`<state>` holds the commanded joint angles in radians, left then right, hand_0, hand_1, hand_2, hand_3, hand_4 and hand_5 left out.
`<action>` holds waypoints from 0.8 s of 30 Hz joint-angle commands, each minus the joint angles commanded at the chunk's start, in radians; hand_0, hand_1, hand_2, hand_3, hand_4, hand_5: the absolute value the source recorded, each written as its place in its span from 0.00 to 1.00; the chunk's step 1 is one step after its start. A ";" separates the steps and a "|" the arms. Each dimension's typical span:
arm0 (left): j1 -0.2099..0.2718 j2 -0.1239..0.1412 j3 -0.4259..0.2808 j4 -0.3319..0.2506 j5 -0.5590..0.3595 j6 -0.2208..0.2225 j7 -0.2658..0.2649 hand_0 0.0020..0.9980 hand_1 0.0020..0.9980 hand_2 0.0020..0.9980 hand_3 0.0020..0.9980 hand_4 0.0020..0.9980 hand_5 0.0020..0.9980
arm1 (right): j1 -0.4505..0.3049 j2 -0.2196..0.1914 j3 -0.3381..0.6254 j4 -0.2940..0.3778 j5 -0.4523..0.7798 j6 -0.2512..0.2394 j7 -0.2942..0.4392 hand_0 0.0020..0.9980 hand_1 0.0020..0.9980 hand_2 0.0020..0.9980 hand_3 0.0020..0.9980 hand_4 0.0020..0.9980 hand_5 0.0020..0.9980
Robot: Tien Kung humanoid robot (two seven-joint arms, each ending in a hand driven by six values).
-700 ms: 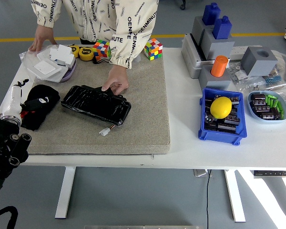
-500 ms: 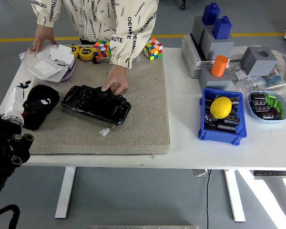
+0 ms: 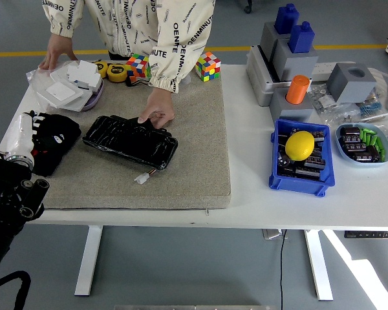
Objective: Pick the rag up,wipe the panel,place it on the desk
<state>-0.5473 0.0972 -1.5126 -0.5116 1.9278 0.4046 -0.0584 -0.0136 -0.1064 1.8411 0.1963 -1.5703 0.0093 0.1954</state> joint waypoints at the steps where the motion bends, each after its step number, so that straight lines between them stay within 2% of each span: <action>1: -0.001 0.001 -0.002 0.002 0.005 0.000 0.002 0.30 0.45 0.50 0.58 0.70 0.00 | 0.001 0.000 -0.001 0.000 0.000 0.000 0.000 0.54 0.56 0.49 0.52 0.88 0.36; 5: 0.002 0.006 0.008 -0.002 0.004 -0.004 0.008 0.29 0.44 0.48 0.57 0.67 0.00 | 0.001 -0.001 -0.001 0.000 0.001 0.000 0.000 0.54 0.56 0.49 0.52 0.88 0.36; 9: 0.022 0.012 -0.008 -0.043 -0.012 0.002 -0.001 0.29 0.44 0.48 0.57 0.67 0.00 | 0.001 -0.002 -0.002 0.000 0.000 -0.001 0.001 0.54 0.56 0.49 0.52 0.88 0.36; 10: 0.033 0.017 -0.011 -0.068 -0.023 0.005 -0.006 0.28 0.41 0.44 0.57 0.68 0.00 | 0.000 -0.003 -0.003 0.000 -0.001 -0.001 0.001 0.54 0.56 0.49 0.52 0.88 0.36; 15: 0.067 0.037 0.006 -0.166 -0.052 0.019 -0.018 0.28 0.41 0.44 0.57 0.68 0.00 | -0.003 -0.003 -0.006 0.000 -0.003 -0.001 0.001 0.54 0.56 0.49 0.52 0.88 0.36; 17: 0.074 0.042 0.025 -0.206 -0.067 0.020 -0.018 0.27 0.40 0.42 0.56 0.68 0.00 | -0.003 -0.002 -0.007 0.001 -0.003 -0.001 0.001 0.54 0.56 0.49 0.52 0.88 0.36; 21: 0.076 0.053 0.118 -0.278 -0.112 0.016 -0.017 0.27 0.40 0.42 0.56 0.68 0.00 | -0.004 -0.001 -0.008 0.001 -0.002 -0.001 0.001 0.54 0.56 0.49 0.52 0.88 0.36; 24: 0.066 0.050 0.188 -0.297 -0.122 0.019 -0.018 0.27 0.39 0.42 0.56 0.69 0.00 | -0.005 -0.001 -0.009 0.001 -0.001 0.000 0.001 0.54 0.56 0.49 0.52 0.88 0.36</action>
<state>-0.4817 0.1475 -1.3246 -0.8086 1.8058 0.4238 -0.0765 -0.0183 -0.1070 1.8324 0.1970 -1.5718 0.0088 0.1965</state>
